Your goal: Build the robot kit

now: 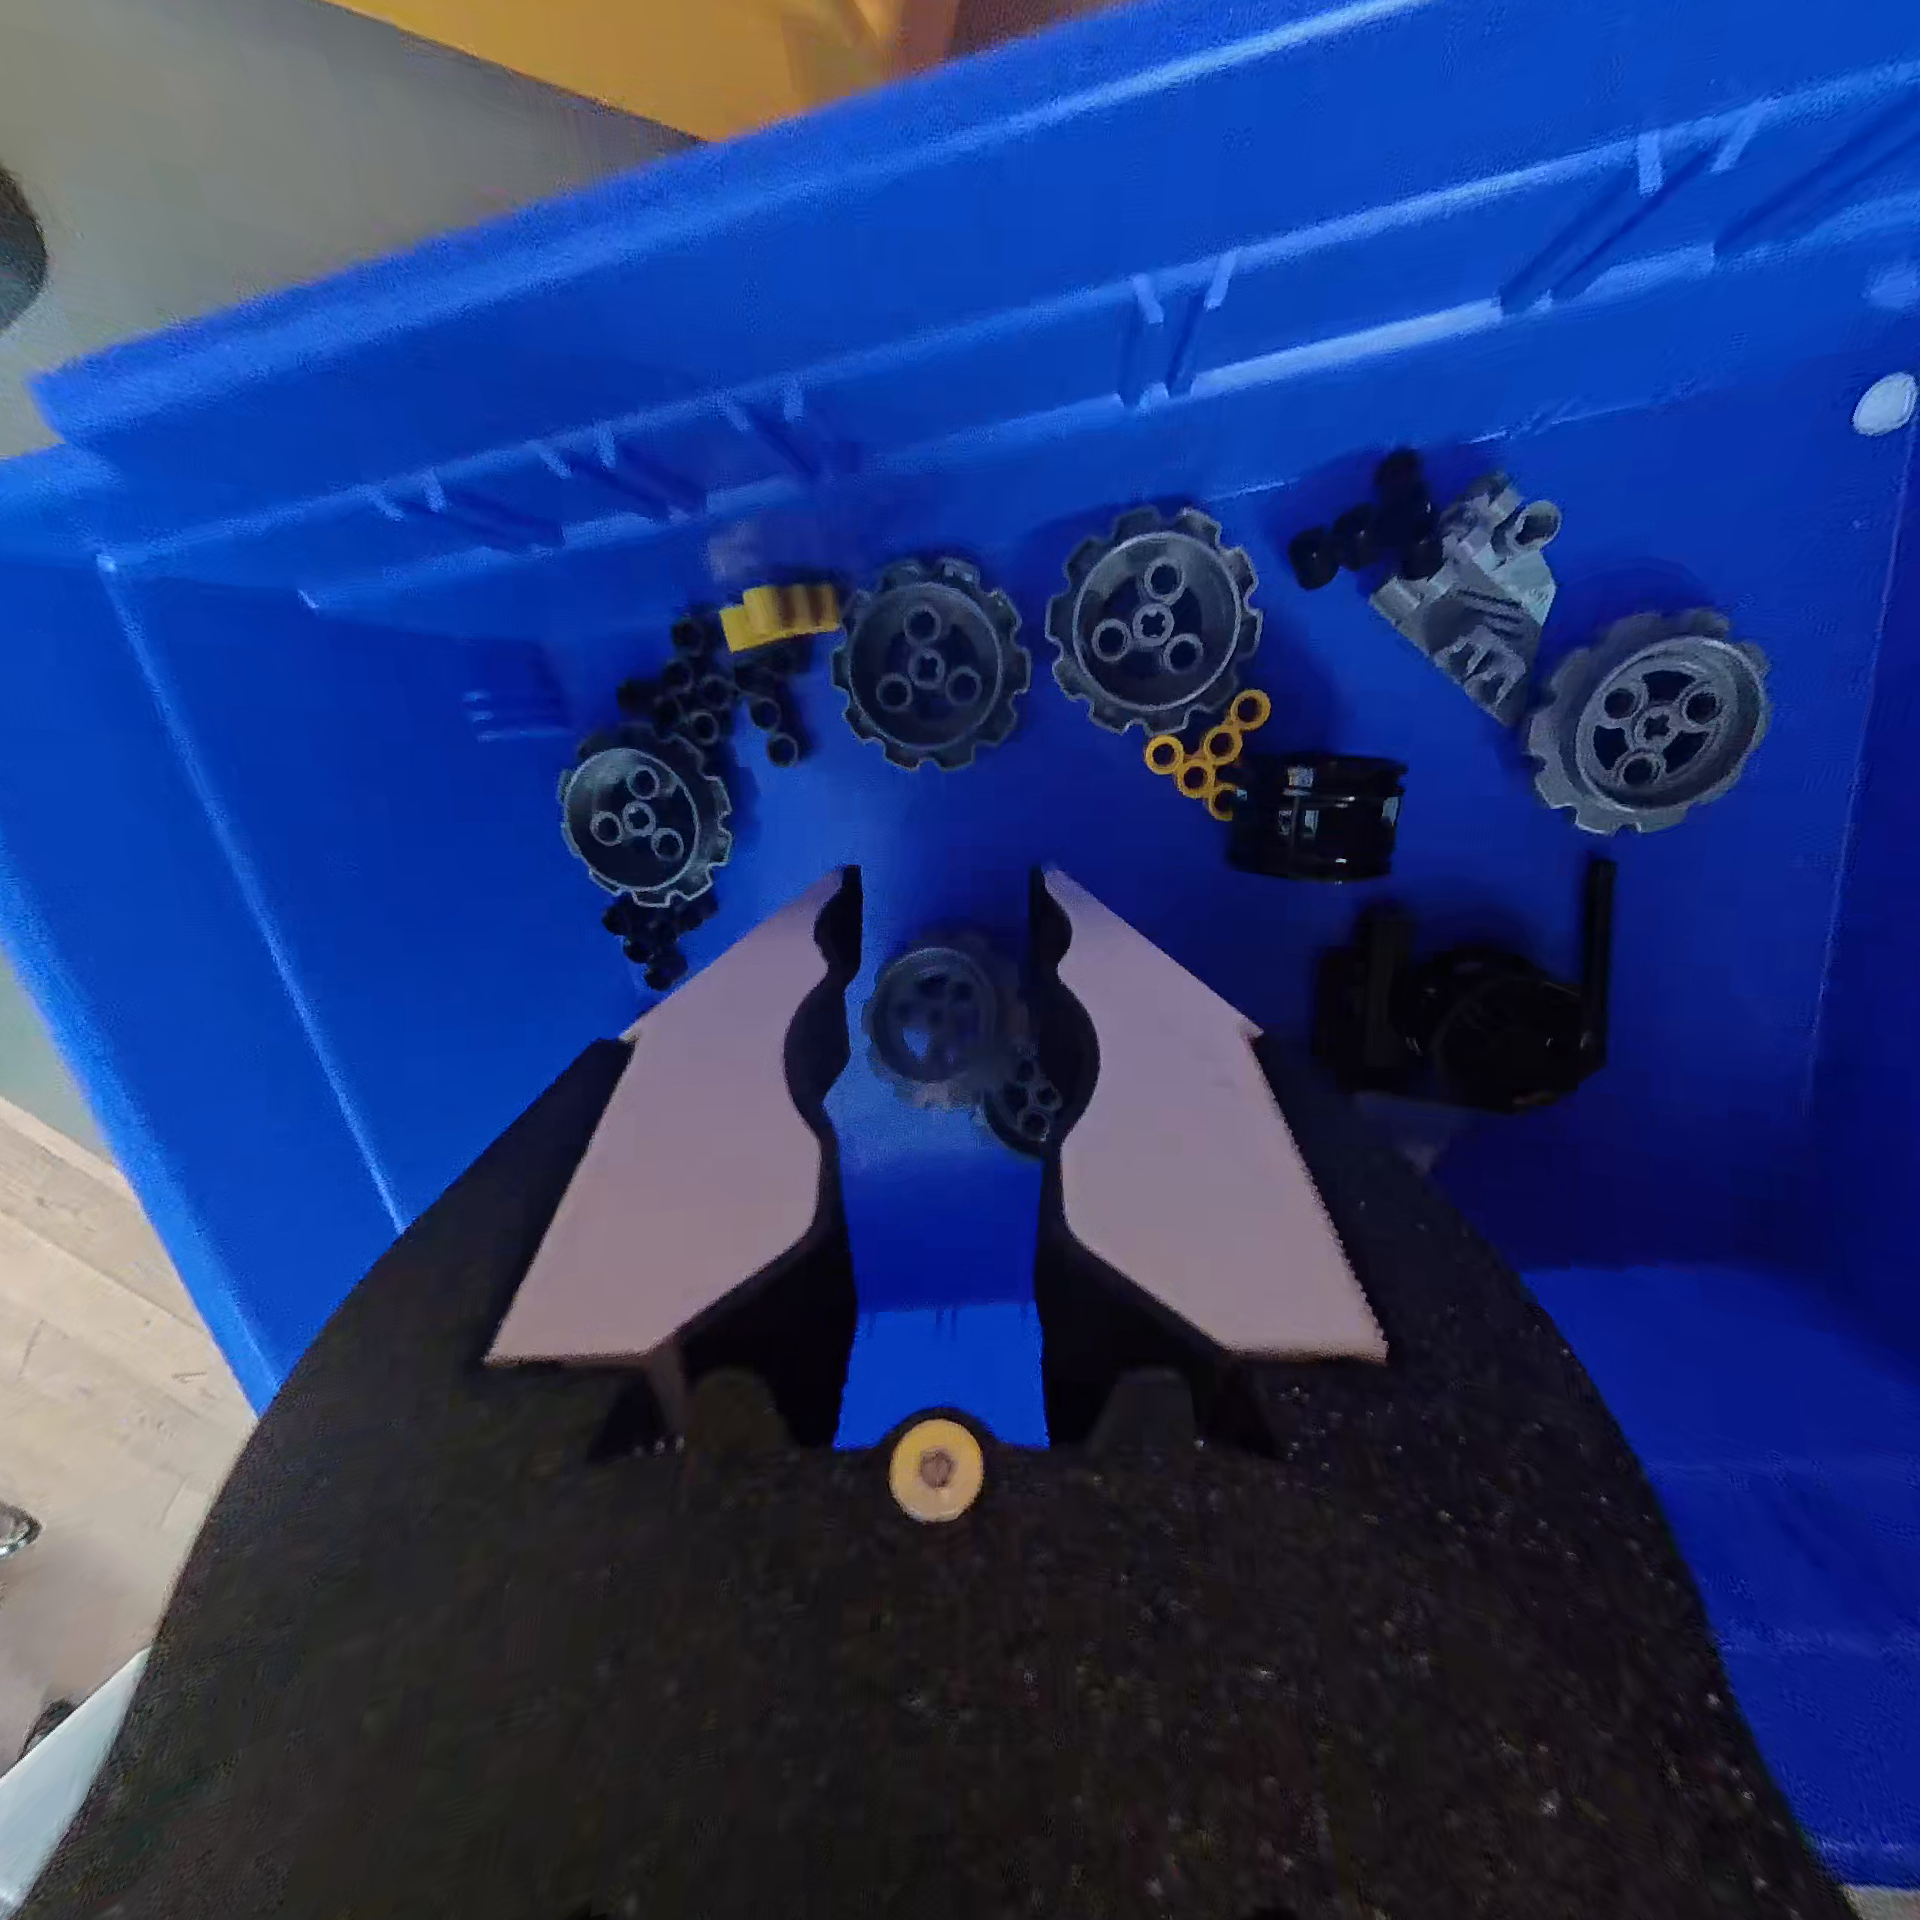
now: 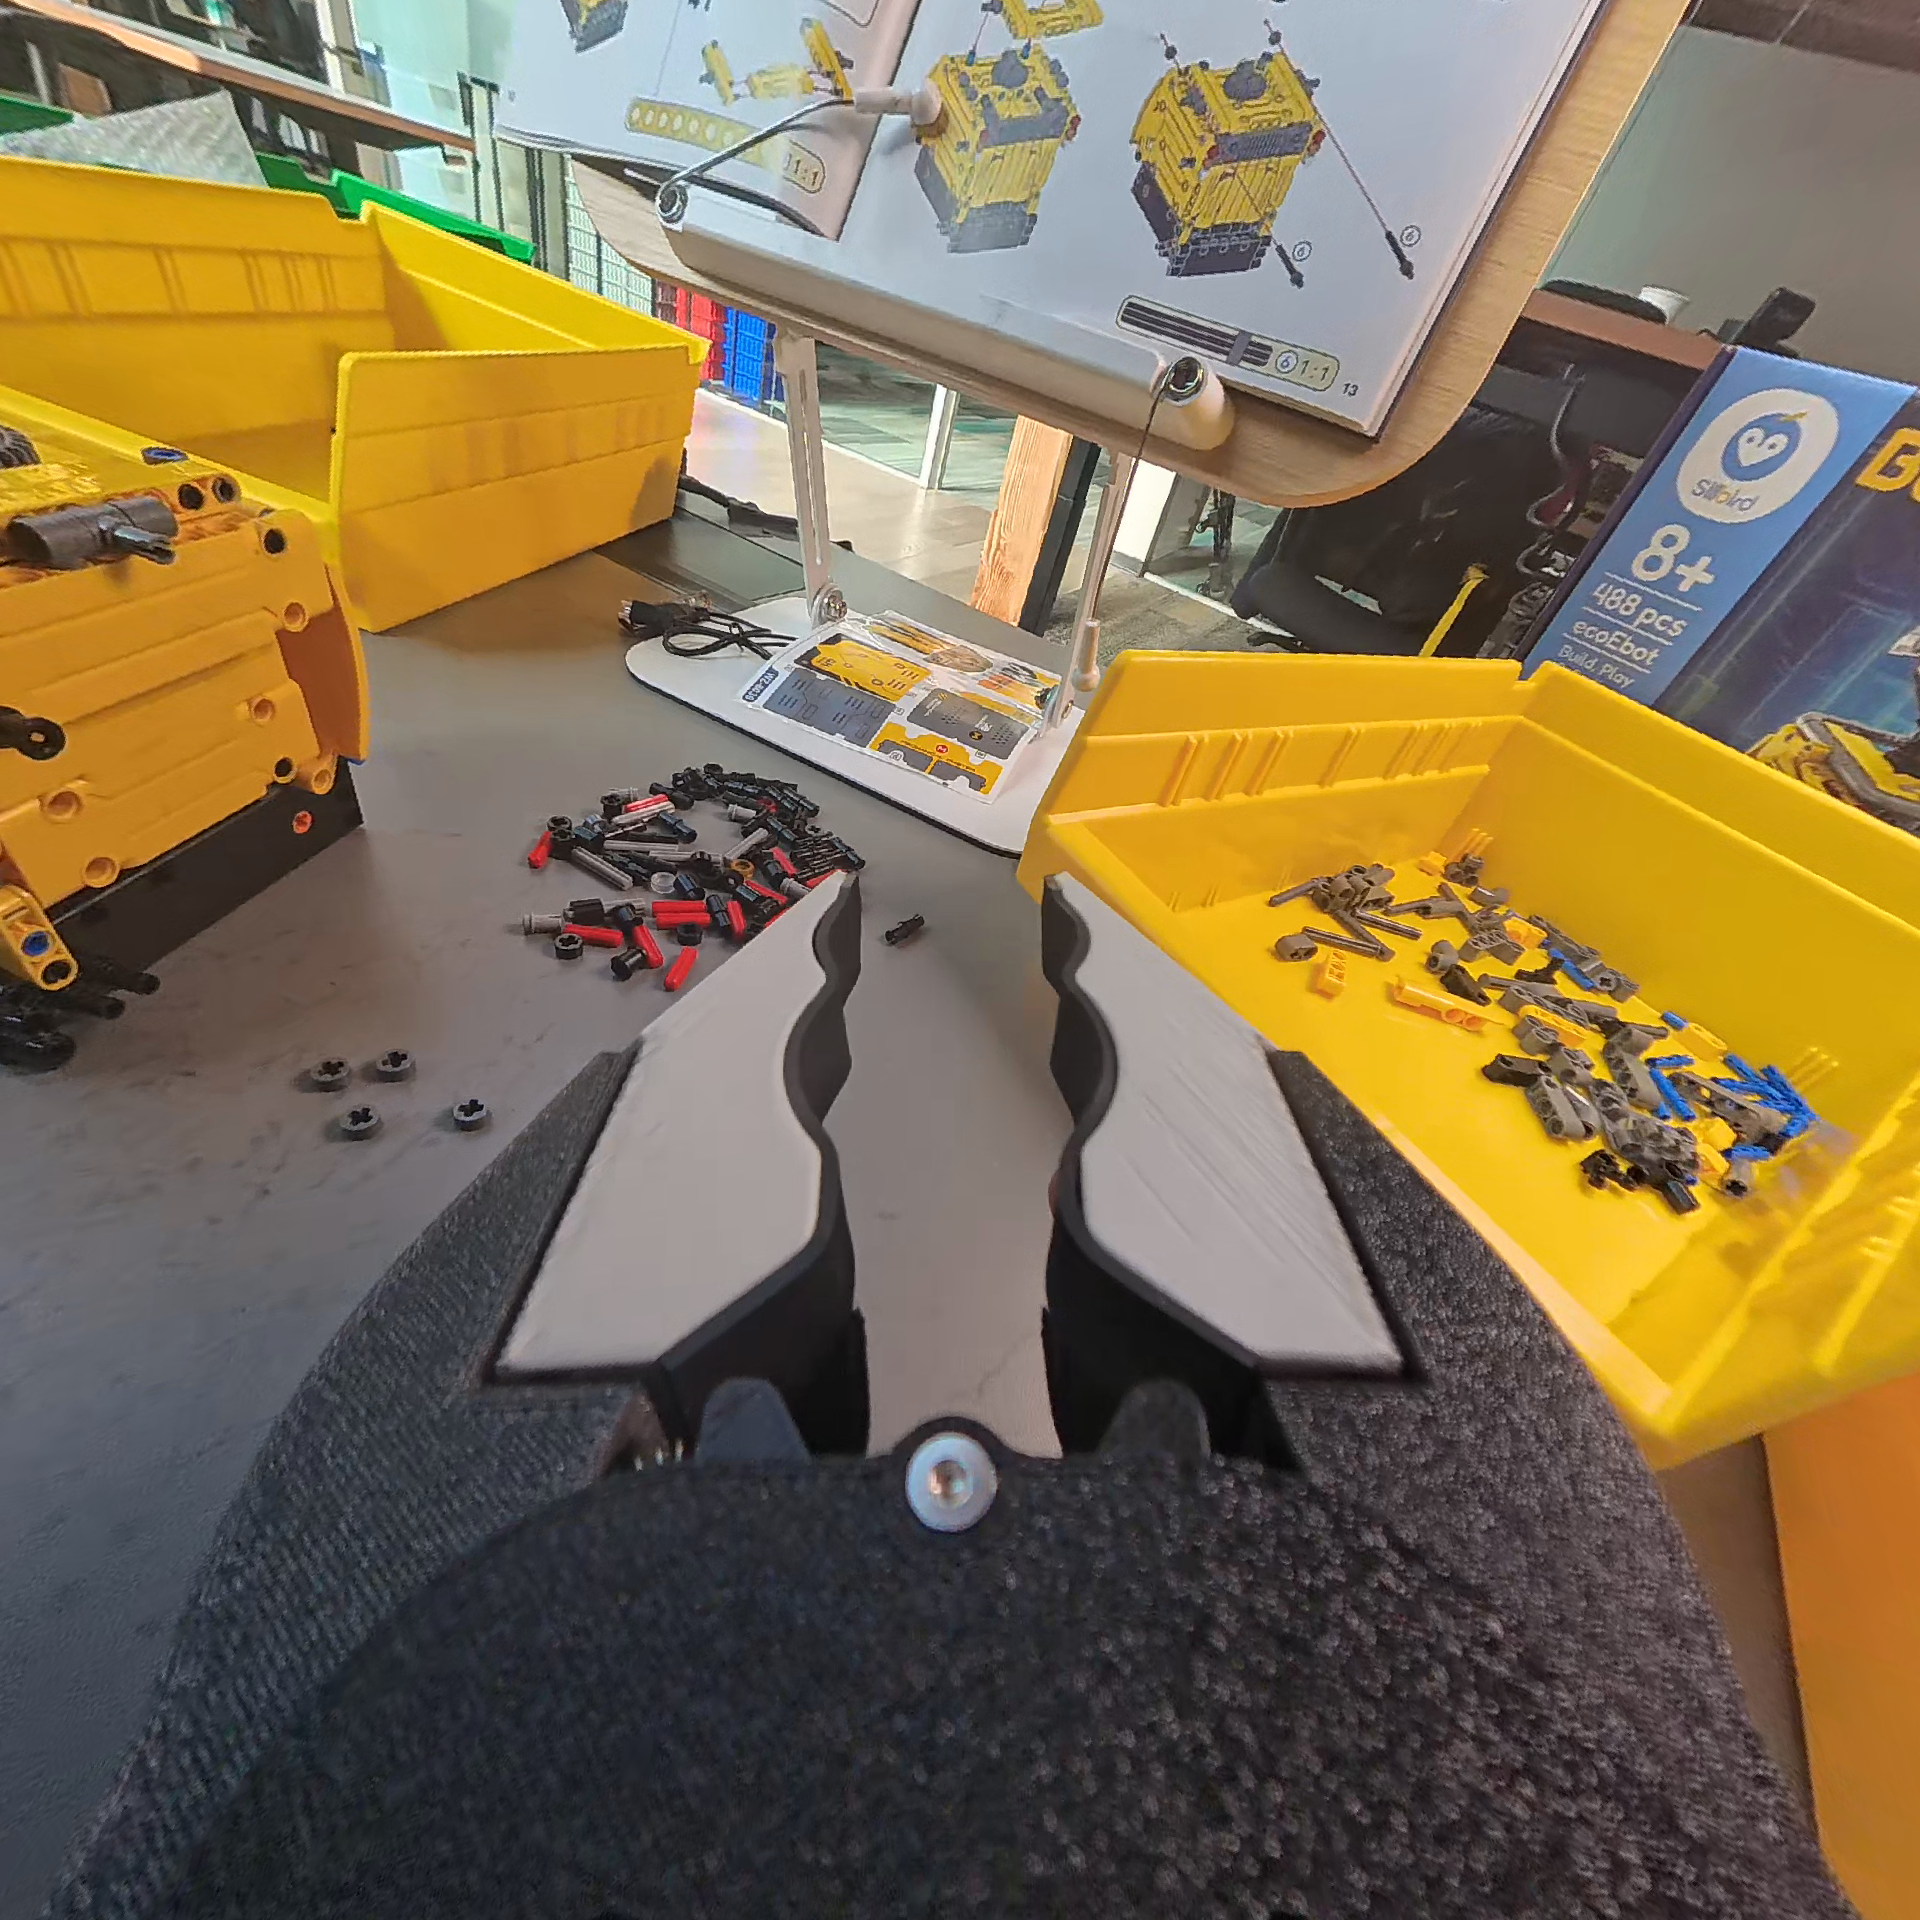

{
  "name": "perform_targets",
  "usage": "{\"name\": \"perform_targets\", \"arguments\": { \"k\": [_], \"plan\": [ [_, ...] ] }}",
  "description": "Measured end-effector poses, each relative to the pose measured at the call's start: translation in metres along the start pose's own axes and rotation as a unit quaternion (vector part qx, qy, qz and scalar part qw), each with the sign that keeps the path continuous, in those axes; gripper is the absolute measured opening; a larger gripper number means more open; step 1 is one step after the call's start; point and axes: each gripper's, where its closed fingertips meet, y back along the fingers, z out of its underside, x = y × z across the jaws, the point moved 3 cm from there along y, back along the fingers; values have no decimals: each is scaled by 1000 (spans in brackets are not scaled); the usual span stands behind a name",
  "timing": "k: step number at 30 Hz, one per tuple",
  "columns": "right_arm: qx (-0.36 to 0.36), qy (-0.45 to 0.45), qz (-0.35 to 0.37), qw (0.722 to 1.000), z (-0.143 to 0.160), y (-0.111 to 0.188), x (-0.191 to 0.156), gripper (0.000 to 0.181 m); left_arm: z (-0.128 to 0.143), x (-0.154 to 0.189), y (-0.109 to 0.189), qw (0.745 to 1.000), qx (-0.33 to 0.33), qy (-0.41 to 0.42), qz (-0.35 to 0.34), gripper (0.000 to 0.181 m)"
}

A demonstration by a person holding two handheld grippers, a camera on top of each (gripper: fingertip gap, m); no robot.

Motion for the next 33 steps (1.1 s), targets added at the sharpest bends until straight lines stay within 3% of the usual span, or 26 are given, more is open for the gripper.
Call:
{"name": "perform_targets", "arguments": {
  "k": [5,9,13,19,23,26,33],
  "plan": [
    [10,-1,1,1000,-2,2,0,34,-25,-5,-17,999,41,9,-7,51],
    [17,-6,0,1000,-3,4,1,34,-22,0,-32,1000,7,-5,11,36],
    [19,-12,-2,1000,-4,5,2,34,-1,-1,-22,999,-44,-3,20,36],
    [17,-13,-4,1000,-3,4,2,34,17,-10,-5,998,-56,26,-1,35],
    [22,-13,-4,1000,-4,5,2,34,16,-14,-3,998,-57,27,-26,36],
    [26,-14,-3,1000,-5,6,2,34,8,-28,5,996,-27,37,-70,35],
    [26,-11,-4,1000,-5,7,2,34,-1,-40,25,993,17,55,-105,31]
  ]
}}
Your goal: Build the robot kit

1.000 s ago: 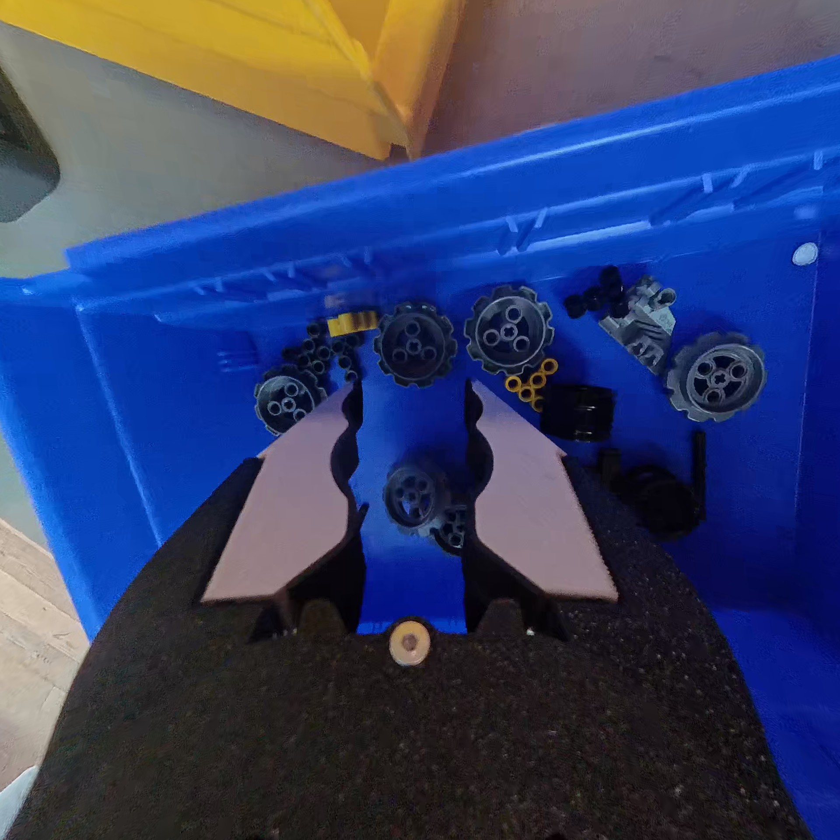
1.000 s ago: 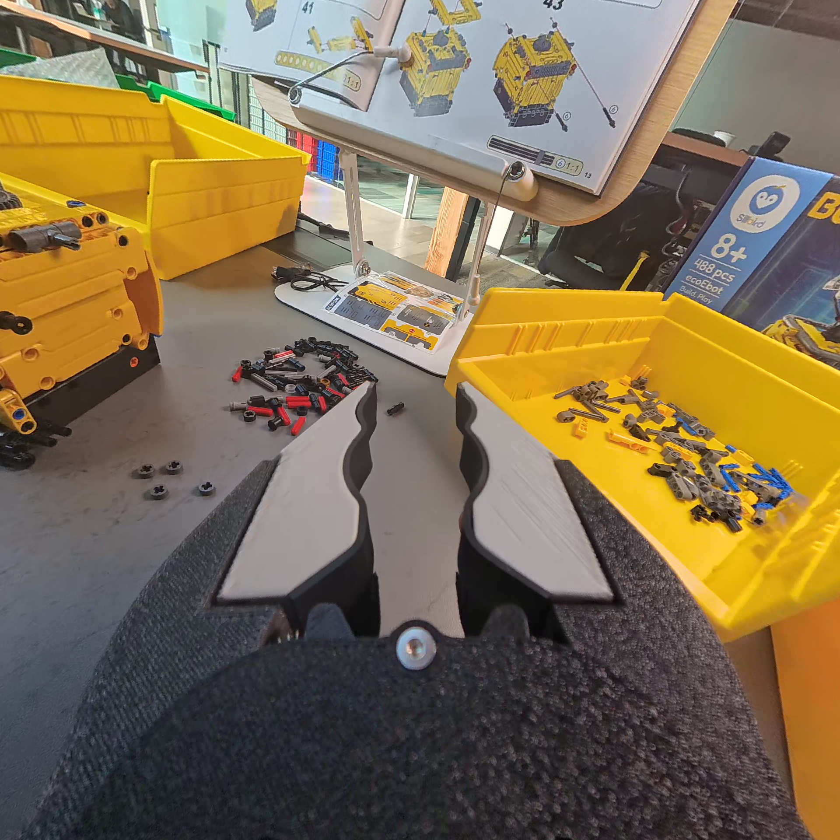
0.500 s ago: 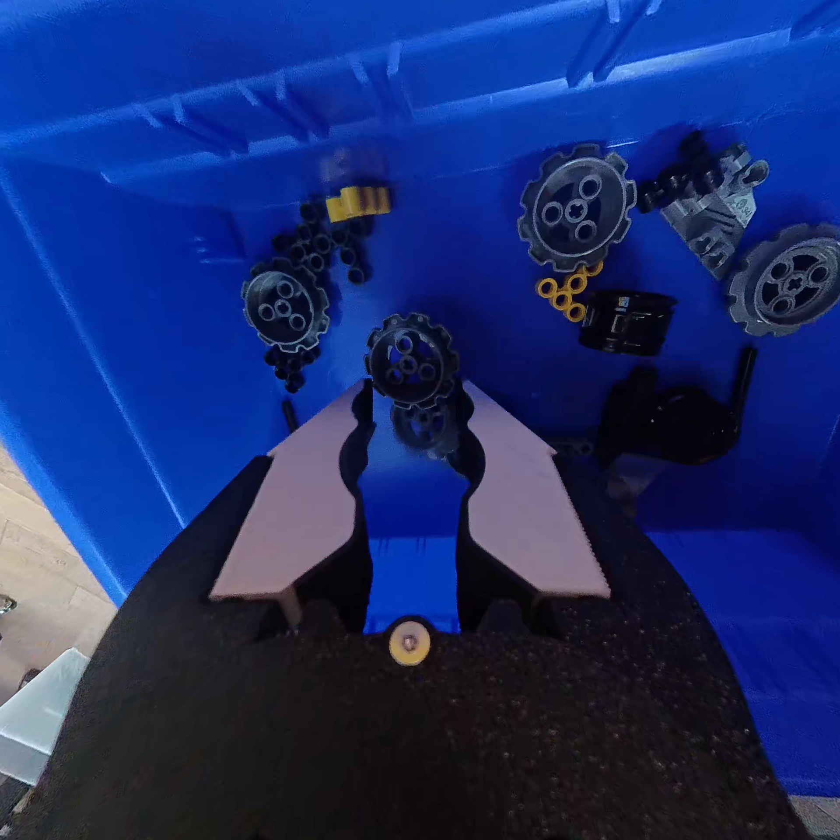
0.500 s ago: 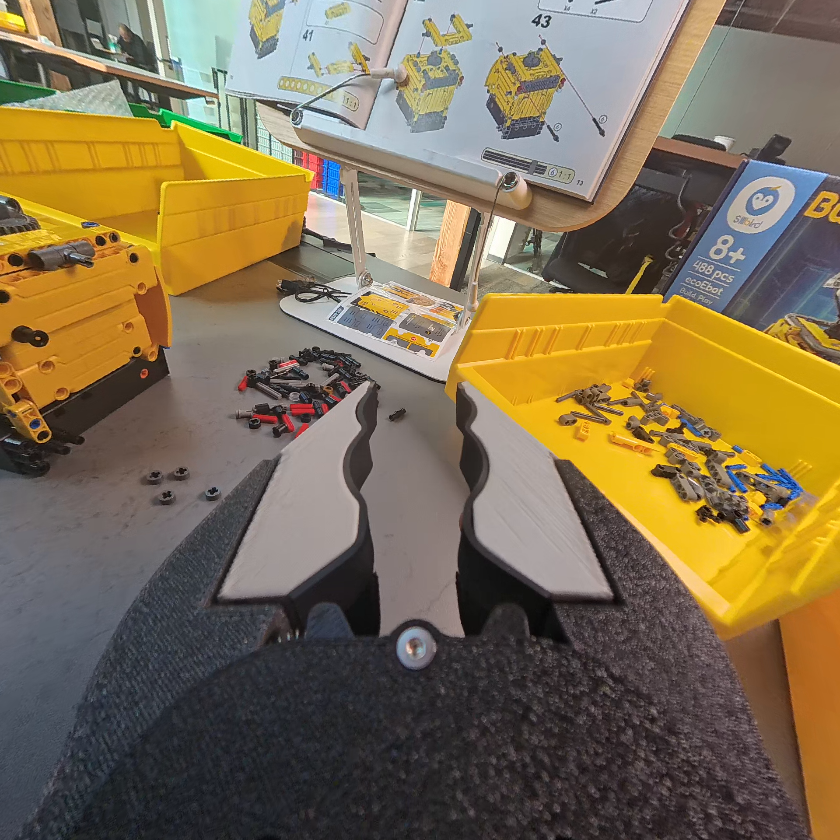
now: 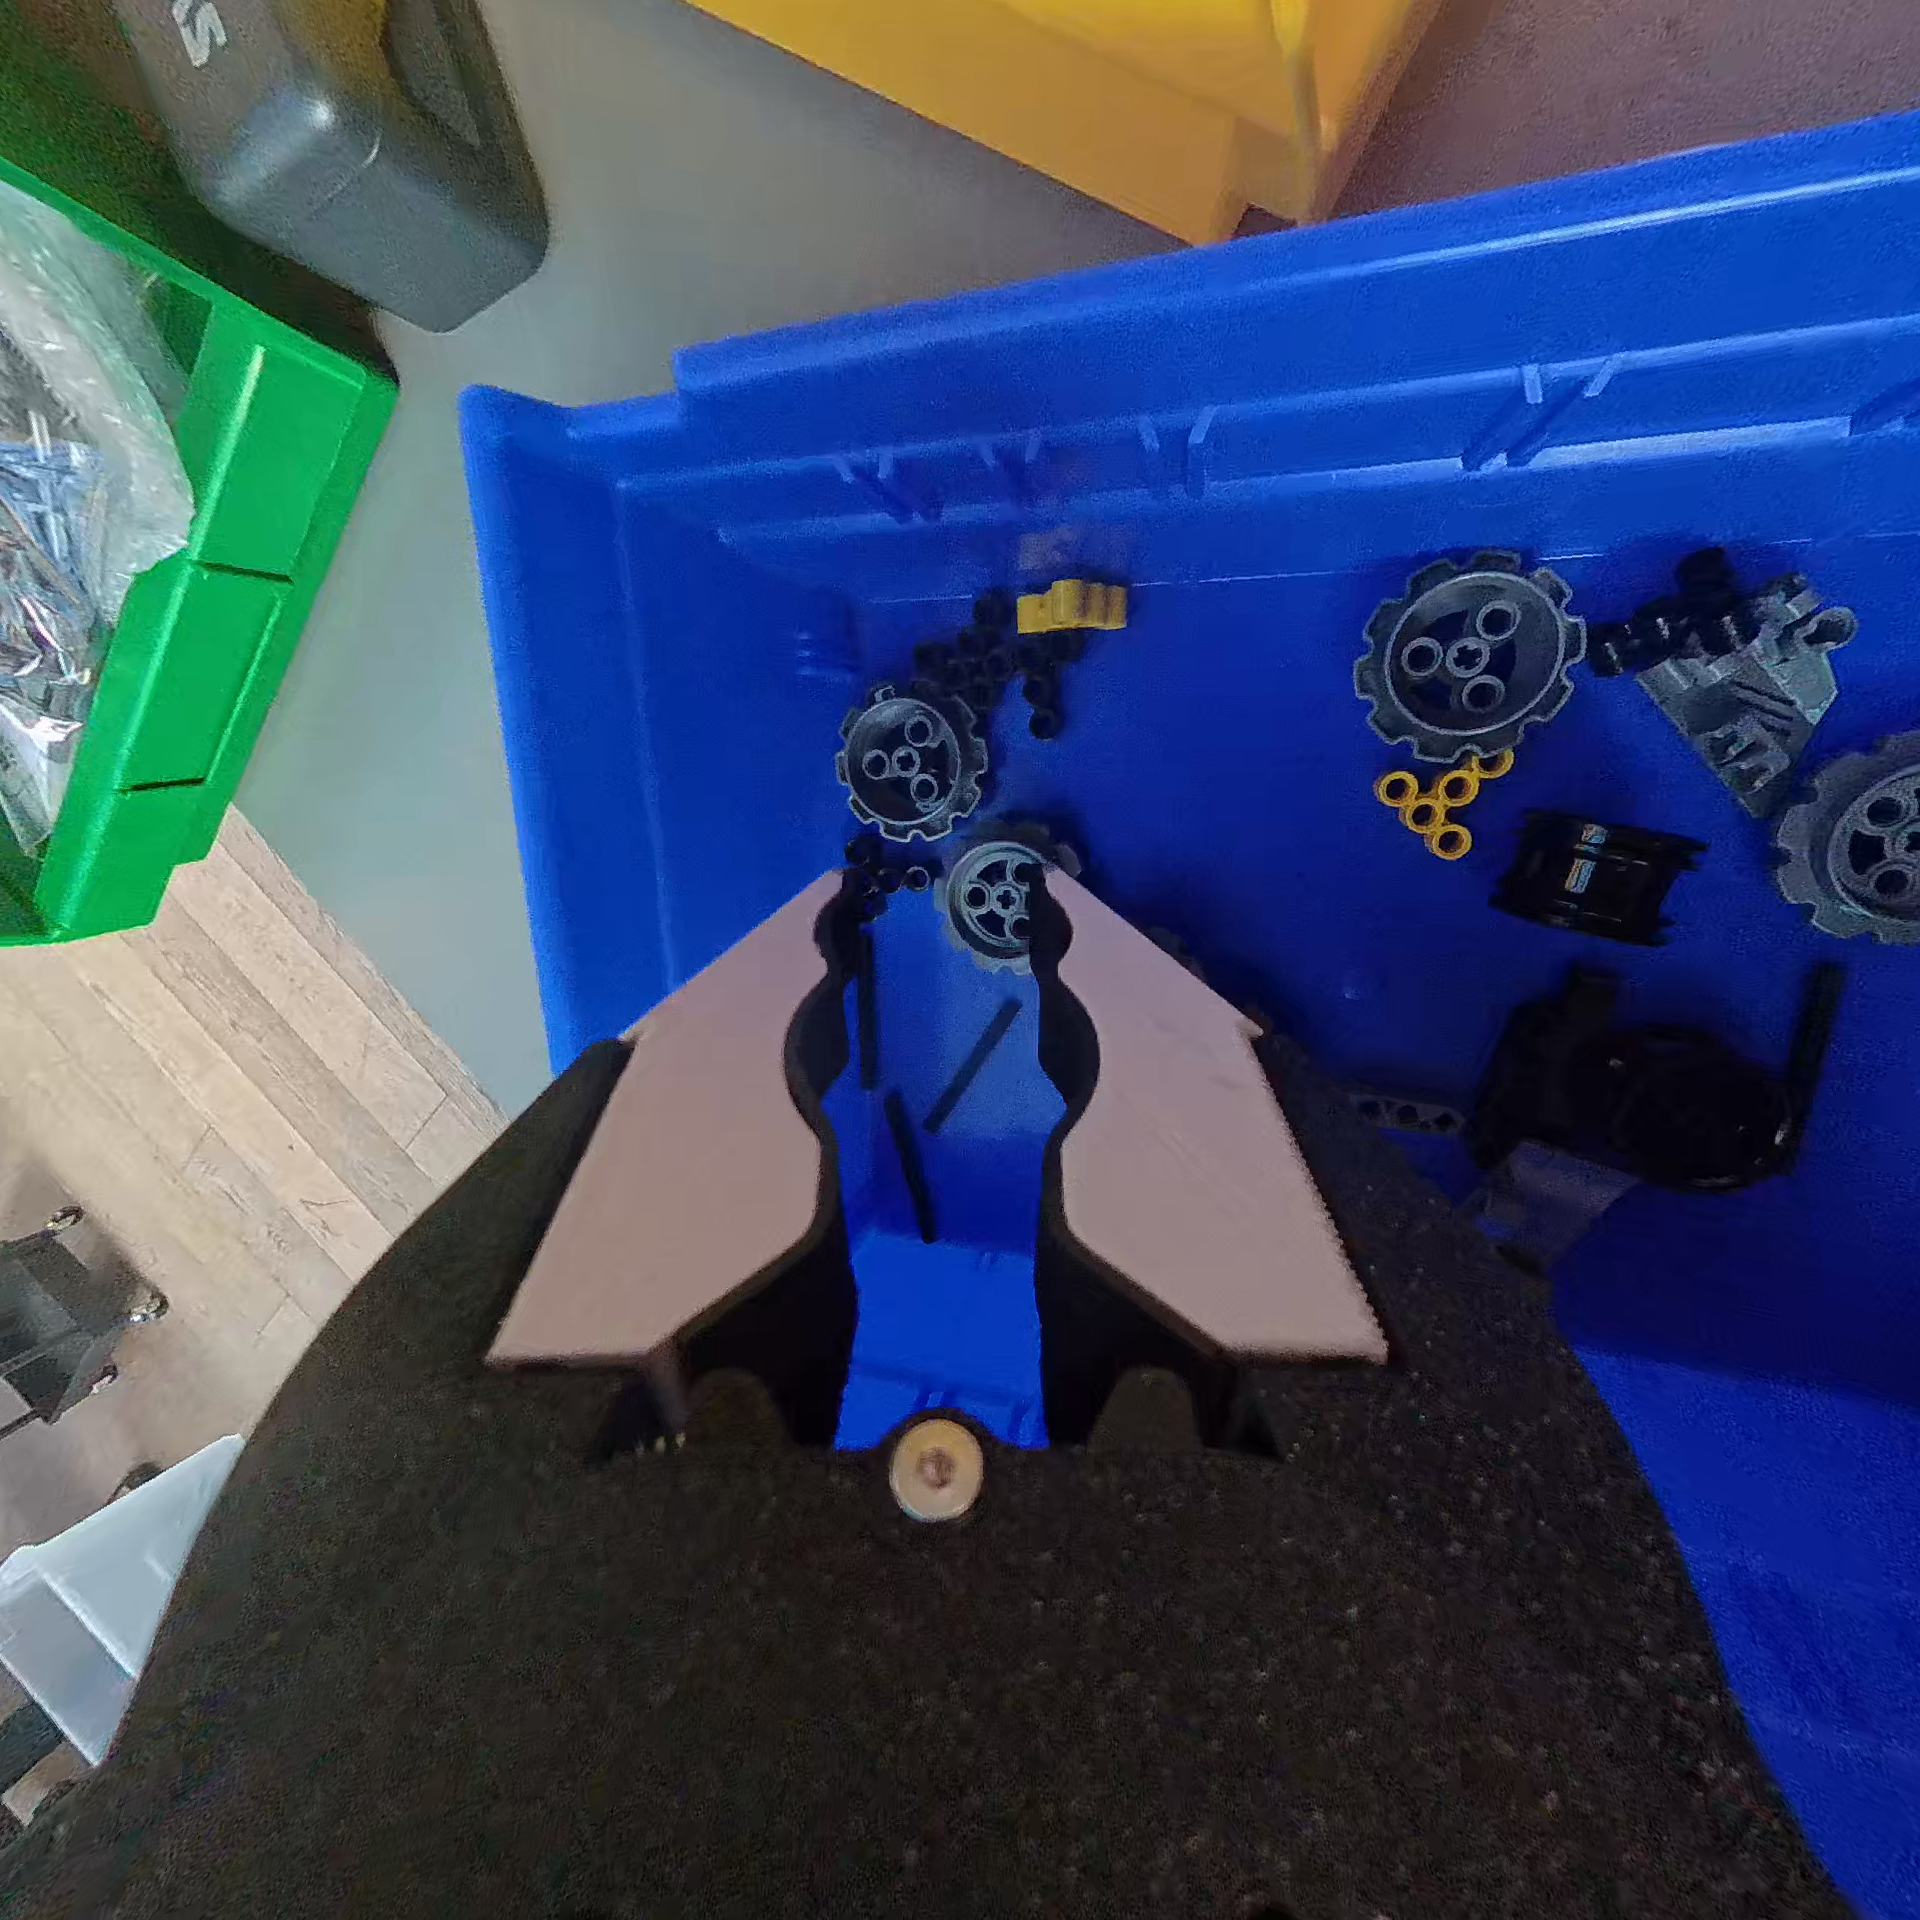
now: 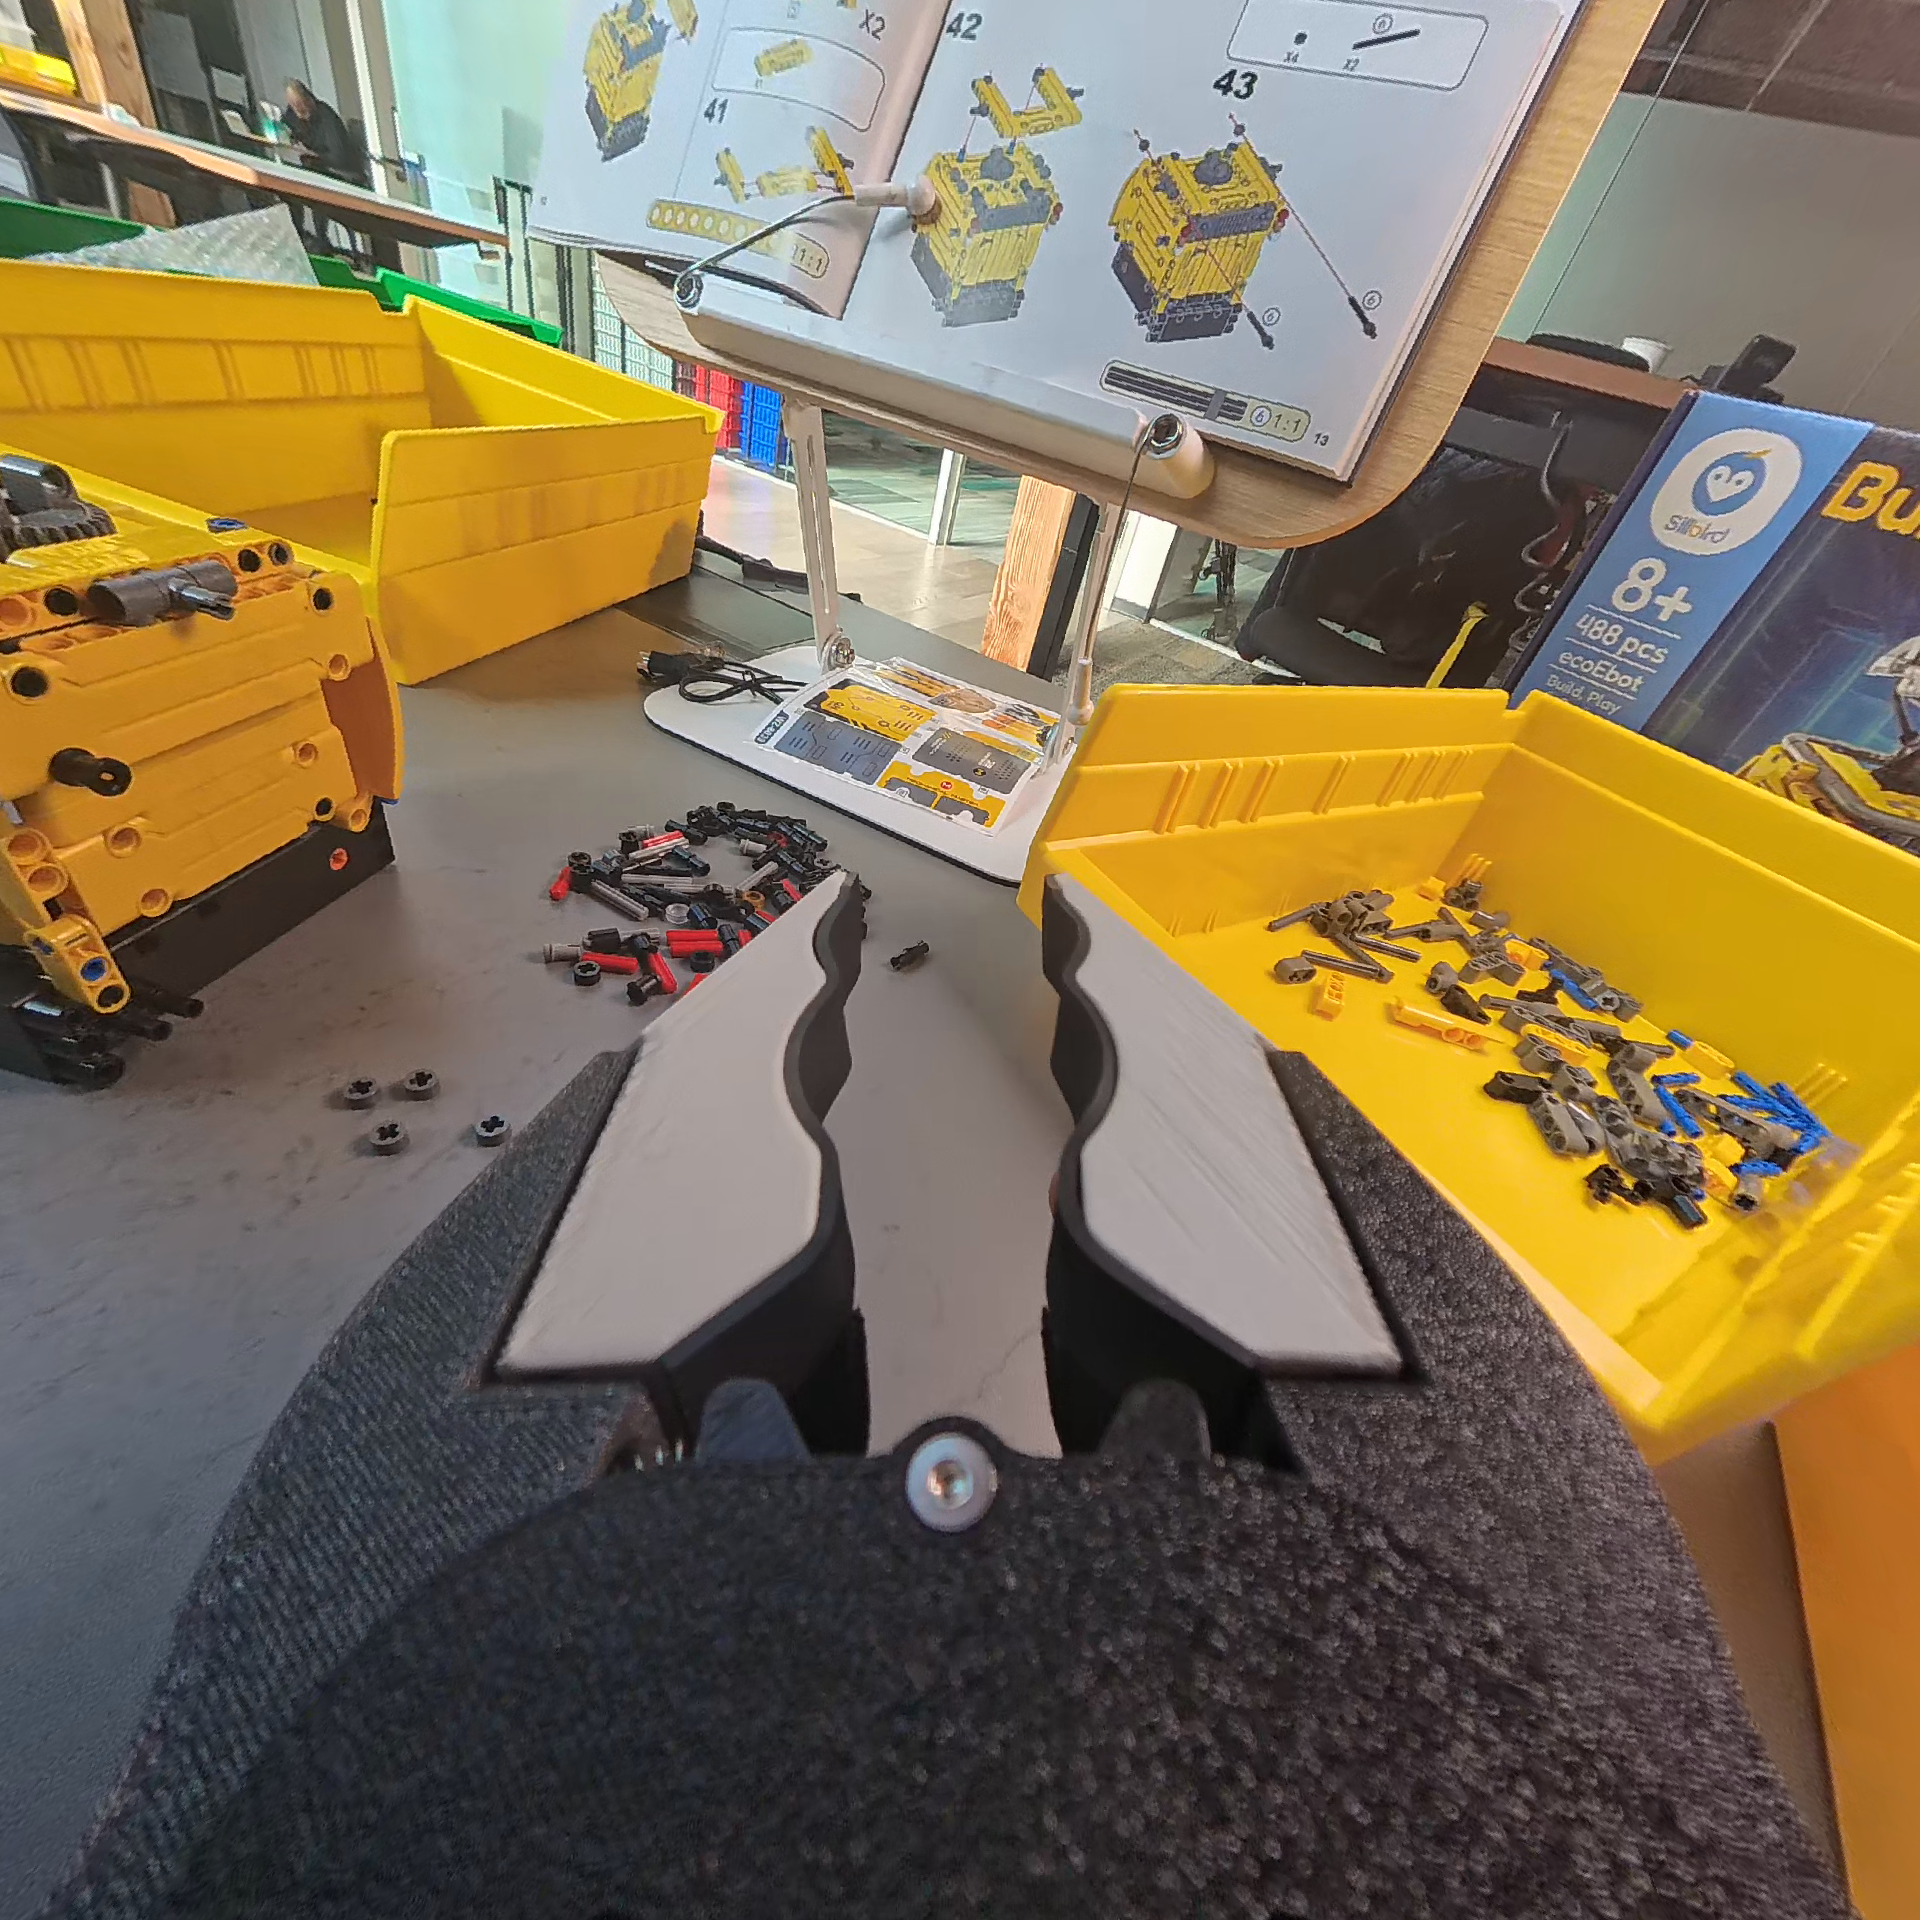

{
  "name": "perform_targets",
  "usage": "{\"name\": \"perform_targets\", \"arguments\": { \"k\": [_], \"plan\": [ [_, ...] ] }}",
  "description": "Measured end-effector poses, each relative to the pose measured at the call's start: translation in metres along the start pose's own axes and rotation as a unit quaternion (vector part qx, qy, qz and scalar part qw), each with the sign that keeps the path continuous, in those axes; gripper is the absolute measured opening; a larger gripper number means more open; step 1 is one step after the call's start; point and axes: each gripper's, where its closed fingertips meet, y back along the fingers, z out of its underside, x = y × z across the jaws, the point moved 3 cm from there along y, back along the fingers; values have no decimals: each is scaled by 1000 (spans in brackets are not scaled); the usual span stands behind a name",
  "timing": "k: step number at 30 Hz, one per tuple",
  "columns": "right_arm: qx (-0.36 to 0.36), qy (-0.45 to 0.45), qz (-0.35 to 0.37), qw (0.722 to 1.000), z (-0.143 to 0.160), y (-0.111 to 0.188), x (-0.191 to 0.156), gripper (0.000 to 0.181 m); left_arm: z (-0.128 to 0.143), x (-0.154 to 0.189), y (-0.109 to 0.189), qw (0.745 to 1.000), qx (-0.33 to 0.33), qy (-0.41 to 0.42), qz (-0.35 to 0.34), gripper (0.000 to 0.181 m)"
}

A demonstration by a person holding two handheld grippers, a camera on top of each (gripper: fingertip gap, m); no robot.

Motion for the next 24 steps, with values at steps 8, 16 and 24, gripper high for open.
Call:
{"name": "perform_targets", "arguments": {
  "k": [8,16,24],
  "plan": [
    [-3,8,-2,1000,0,0,-3,34,-24,15,-39,999,11,-35,36,45],
    [4,-3,-4,1000,-1,4,-2,34,-20,20,-58,994,-24,-44,102,35],
    [7,-9,-13,1000,-1,4,-2,34,13,27,-39,990,-92,-54,96,6]
  ]
}}
